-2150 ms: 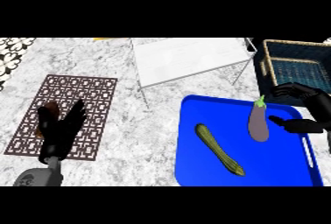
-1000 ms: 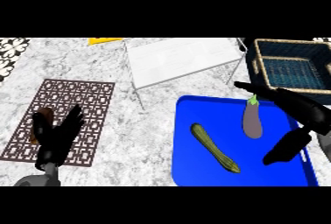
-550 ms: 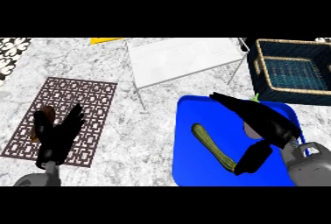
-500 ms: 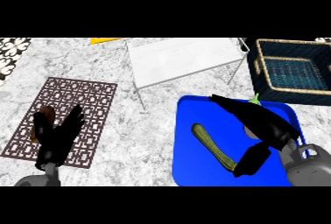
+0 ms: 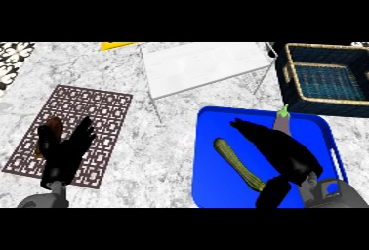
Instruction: Pick the squash from the tray and place it in the tiered shelf
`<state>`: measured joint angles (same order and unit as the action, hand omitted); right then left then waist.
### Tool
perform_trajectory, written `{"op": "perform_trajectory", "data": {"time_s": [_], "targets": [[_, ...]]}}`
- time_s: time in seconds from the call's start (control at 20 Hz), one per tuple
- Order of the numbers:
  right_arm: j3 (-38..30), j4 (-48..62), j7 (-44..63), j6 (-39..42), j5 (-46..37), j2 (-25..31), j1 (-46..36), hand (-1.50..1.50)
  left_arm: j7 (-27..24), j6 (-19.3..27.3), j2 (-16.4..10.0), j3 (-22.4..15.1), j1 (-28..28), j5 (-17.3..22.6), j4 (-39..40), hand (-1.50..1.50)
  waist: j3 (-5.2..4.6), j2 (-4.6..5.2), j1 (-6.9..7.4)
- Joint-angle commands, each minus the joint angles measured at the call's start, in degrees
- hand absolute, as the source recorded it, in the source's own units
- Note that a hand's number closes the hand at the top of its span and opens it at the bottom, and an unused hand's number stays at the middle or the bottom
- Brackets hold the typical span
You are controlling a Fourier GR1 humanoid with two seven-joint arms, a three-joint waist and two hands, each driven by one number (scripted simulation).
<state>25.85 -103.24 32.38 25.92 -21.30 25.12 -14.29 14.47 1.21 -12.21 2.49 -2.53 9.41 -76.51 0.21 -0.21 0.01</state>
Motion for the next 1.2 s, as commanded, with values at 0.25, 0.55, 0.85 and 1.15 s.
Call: {"op": "perform_trajectory", "data": {"time_s": [0.25,0.55,0.85,1.15], "targets": [[0.7,4.4,-3.3,-1.4,-12.7,-6.4,3.4,-1.50,3.1,0.5,1.3,0.3,-0.5,-1.9,-1.3,0.00,-0.21,0.19,0.06],[0.7,8.0,-8.0,-3.5,-19.2,-9.1,5.7,-1.50,4.0,-0.5,1.5,1.6,-1.4,-1.9,-1.4,0.00,-0.21,0.20,0.02],[-1.6,13.4,-12.0,-6.9,-24.6,-9.7,5.8,-1.50,0.6,-1.8,2.5,1.8,1.4,-2.6,-0.9,0.00,-0.21,0.20,0.02],[-5.7,19.5,-17.1,-7.8,-27.0,-10.1,2.6,-1.50,4.3,-3.3,1.8,2.6,3.4,-1.4,-5.4,0.00,-0.20,0.20,0.17]]}}
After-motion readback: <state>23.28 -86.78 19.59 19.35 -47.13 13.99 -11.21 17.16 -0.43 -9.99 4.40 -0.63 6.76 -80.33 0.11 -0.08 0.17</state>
